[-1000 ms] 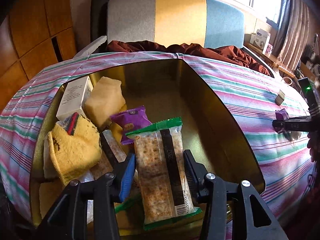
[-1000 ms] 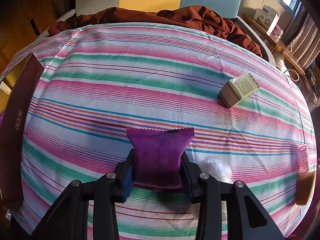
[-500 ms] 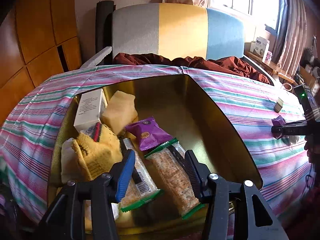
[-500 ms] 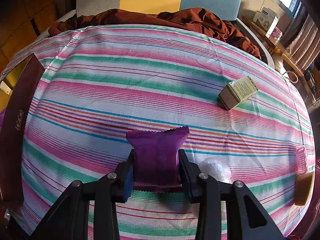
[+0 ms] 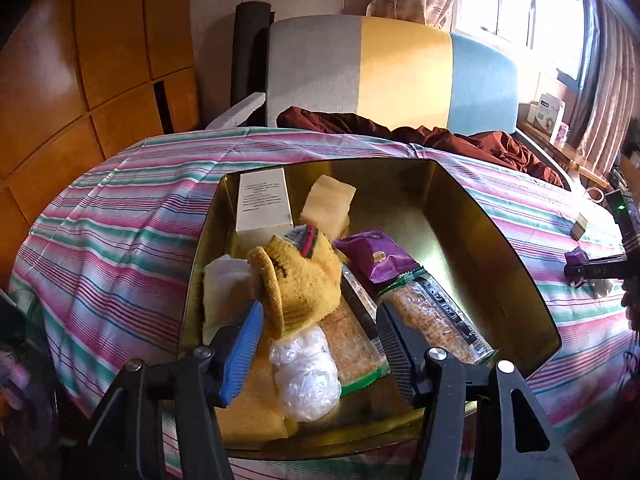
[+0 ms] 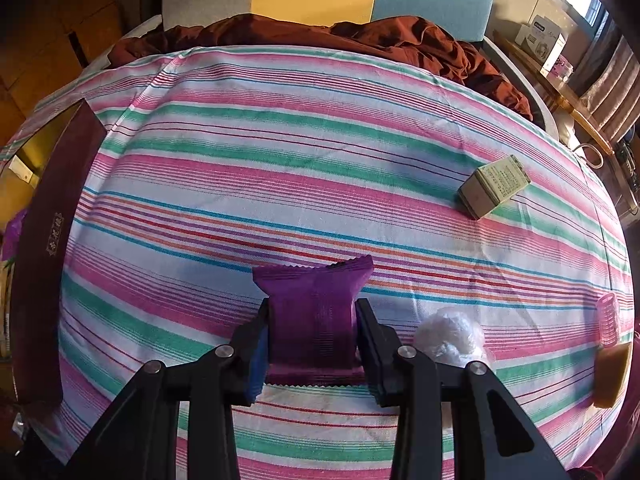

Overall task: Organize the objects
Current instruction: 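Carry the purple bag into the gold tray and open the right gripper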

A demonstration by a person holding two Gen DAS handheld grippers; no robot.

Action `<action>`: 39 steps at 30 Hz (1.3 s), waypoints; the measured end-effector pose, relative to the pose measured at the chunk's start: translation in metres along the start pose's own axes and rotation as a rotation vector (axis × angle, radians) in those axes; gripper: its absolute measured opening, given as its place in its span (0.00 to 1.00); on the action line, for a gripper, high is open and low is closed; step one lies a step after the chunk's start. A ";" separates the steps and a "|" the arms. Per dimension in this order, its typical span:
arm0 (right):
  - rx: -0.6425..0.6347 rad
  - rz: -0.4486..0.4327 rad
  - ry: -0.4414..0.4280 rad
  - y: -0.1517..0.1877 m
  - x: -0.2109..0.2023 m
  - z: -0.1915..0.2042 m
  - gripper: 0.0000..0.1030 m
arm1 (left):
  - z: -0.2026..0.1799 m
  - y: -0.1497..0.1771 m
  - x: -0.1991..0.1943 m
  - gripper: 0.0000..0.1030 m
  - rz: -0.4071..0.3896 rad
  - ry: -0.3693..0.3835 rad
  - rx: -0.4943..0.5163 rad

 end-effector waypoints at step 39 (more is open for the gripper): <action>-0.312 -0.159 -0.297 -0.036 -0.060 0.286 0.34 | 0.055 0.007 -0.023 0.68 -0.043 -0.012 -0.112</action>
Point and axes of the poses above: each gripper's, at about its wrist camera, not at the fingertips, and x roughly the way its jaws point, z to its left, y to its underside, the point moved 7 cm from there along x, roughly the way its jaws point, and after that the axes turned 1 degree about x, right-handed, at the moved point
